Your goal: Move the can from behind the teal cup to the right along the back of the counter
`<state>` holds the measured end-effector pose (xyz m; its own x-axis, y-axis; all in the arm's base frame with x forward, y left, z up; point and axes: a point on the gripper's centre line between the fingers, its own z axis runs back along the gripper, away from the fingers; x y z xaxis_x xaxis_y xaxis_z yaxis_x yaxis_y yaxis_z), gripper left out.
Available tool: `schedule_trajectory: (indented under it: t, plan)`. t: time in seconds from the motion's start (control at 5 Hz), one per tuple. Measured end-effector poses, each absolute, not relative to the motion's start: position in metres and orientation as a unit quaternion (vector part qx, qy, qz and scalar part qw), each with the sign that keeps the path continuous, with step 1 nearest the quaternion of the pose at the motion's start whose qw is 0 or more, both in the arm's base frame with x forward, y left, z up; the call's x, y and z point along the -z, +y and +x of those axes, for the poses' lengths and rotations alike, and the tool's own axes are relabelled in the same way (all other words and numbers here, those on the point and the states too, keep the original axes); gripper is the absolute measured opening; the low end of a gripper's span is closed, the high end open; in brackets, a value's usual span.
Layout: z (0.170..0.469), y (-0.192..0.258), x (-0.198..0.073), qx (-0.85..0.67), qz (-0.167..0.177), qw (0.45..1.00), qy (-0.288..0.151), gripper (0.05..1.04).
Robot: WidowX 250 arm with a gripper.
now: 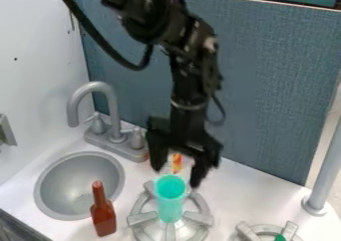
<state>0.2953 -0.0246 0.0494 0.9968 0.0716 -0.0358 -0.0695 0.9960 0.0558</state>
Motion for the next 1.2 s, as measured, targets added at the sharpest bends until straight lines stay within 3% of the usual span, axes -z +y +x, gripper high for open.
schedule_trajectory:
  t: [0.2,0.6,0.8,1.2]
  plan:
    - [0.315,0.006,-0.035,-0.055,0.069,0.996,0.027,1.0]
    - [0.351,0.058,-0.008,-0.074,0.044,0.996,0.013,1.0]
    - [0.365,0.077,-0.007,-0.064,0.038,0.997,-0.002,1.0]
    - [0.387,0.095,0.028,-0.049,0.027,0.998,0.009,1.0]
